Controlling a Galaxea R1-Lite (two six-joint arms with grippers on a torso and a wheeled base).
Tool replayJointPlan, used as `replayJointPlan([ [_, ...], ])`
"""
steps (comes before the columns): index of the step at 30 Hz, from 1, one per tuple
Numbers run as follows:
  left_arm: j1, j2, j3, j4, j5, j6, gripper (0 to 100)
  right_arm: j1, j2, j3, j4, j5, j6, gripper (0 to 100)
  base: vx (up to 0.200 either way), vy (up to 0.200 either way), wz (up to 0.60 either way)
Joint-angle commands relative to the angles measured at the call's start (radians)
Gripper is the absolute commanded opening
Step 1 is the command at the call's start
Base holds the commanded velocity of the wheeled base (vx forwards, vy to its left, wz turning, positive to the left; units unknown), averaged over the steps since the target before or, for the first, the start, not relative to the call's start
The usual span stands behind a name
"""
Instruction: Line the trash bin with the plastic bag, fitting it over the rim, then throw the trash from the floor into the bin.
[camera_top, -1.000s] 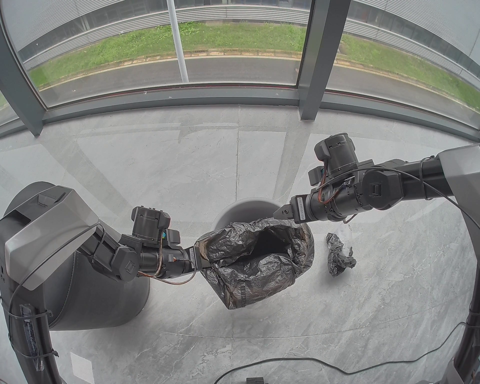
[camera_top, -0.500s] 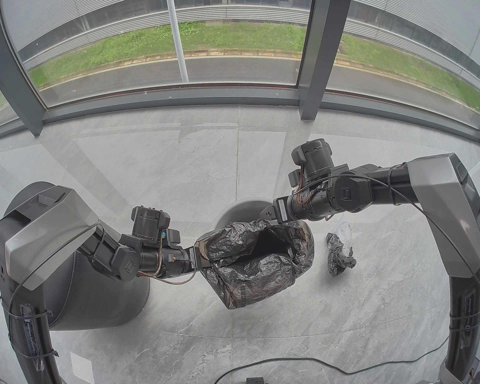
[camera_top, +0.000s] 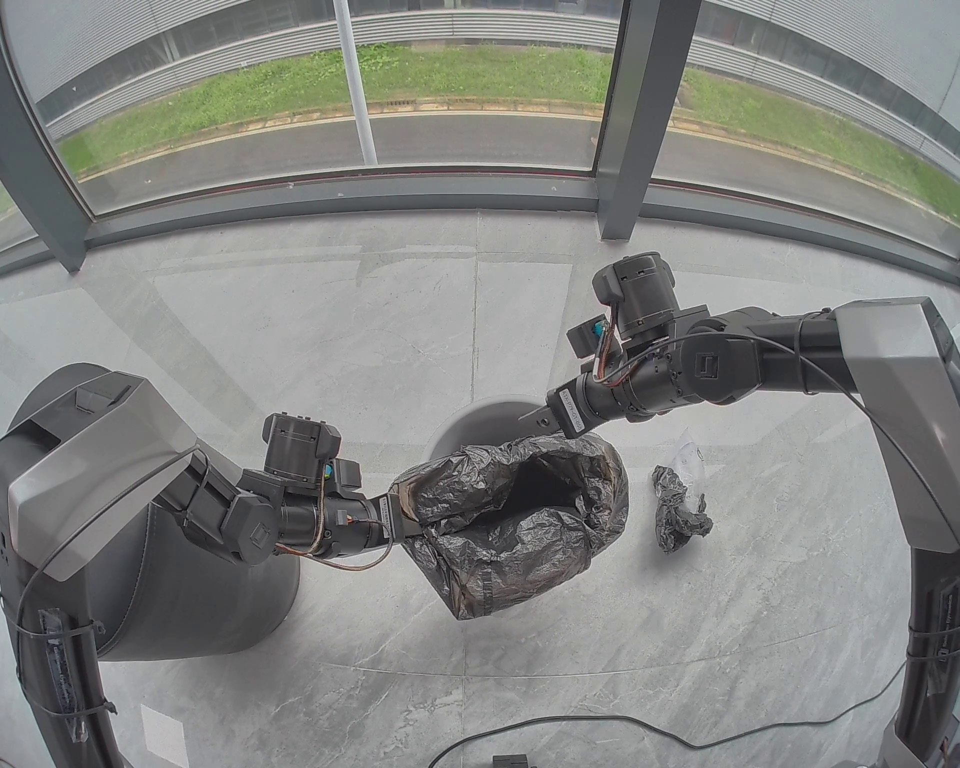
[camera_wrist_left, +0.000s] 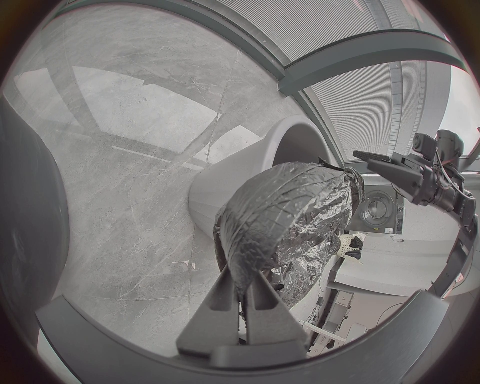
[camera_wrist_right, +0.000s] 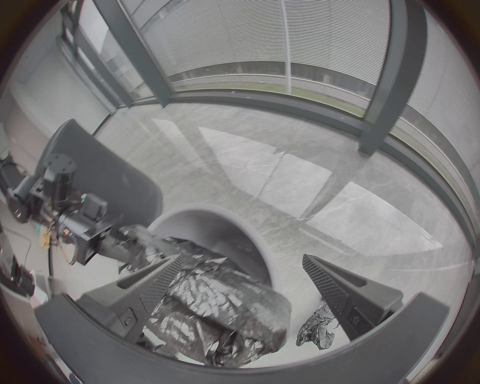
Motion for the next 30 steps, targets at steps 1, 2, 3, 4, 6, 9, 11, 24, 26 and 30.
replayJointPlan([
  [1,-0.002,-0.006,0.004,-0.004,0.000,0.000,0,0.007,-0.052,0.016,0.048,0.042,-0.036,100,0.000,0.000,0.00],
  [2,-0.002,-0.004,0.006,-0.004,0.000,0.000,0,0.010,-0.041,0.018,0.053,0.040,-0.034,100,0.000,0.000,0.00],
  [3,-0.002,-0.004,0.006,-0.004,0.000,0.000,0,0.010,-0.034,0.018,0.053,0.040,-0.033,100,0.000,0.000,0.00],
  [4,-0.003,-0.004,0.007,-0.004,0.000,0.000,0,0.012,-0.012,0.016,0.051,0.037,-0.033,100,0.000,0.000,0.00],
  [6,-0.003,-0.002,0.007,-0.004,0.000,0.000,0,0.010,0.003,0.015,0.050,0.037,-0.031,100,0.000,0.000,0.00],
  [9,-0.002,-0.001,0.006,-0.004,0.000,0.000,0,0.010,0.016,0.008,0.048,0.036,-0.031,100,0.000,0.000,0.00],
  [11,-0.002,0.001,0.004,-0.004,0.000,0.000,0,0.012,0.020,0.001,0.048,0.036,-0.033,100,0.000,0.000,0.00],
  [24,-0.003,-0.002,0.007,-0.004,-0.002,0.000,0,0.056,0.068,-0.010,0.048,-0.017,-0.031,100,0.000,0.000,0.00],
  [26,-0.003,-0.004,0.009,-0.004,0.000,-0.002,0,0.061,0.080,-0.011,0.048,-0.023,-0.029,100,0.000,0.000,0.00],
  [30,-0.002,-0.001,0.009,-0.004,0.000,-0.002,0,0.064,0.097,-0.027,0.045,-0.061,-0.031,100,0.000,0.000,0.00],
])
